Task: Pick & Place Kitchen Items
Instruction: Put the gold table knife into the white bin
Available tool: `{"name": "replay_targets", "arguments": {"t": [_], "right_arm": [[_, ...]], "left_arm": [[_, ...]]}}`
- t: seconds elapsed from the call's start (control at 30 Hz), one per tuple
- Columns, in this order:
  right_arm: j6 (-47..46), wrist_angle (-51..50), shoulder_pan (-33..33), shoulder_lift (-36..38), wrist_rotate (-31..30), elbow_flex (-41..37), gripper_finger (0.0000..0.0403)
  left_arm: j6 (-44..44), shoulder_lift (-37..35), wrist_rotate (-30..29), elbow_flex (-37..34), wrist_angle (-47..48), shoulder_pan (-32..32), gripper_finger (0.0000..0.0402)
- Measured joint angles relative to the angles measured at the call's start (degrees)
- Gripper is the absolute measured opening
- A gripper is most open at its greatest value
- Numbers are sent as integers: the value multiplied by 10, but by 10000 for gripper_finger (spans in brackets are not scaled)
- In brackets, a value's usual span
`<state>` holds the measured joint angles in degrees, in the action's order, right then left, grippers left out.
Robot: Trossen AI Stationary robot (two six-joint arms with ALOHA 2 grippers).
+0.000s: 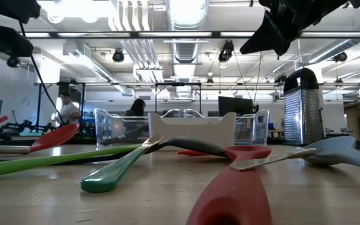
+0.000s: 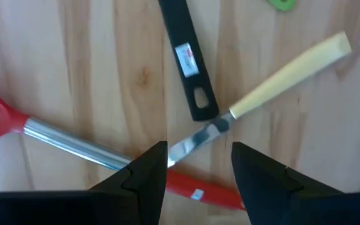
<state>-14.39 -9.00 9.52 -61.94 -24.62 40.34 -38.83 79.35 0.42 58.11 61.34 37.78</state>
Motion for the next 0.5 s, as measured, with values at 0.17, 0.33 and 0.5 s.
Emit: {"name": "replay_targets", "arguments": {"t": [0.17, 0.33, 0.5], "right_arm": [[0, 2, 0, -7, 0, 0, 8], [0, 2, 0, -8, 0, 0, 8], [3, 3, 0, -8, 0, 0, 8]], "left_arm": [[57, -1, 13, -1, 3, -1, 181], [94, -1, -10, -2, 2, -1, 183], [101, 10, -12, -2, 1, -1, 205]]}}
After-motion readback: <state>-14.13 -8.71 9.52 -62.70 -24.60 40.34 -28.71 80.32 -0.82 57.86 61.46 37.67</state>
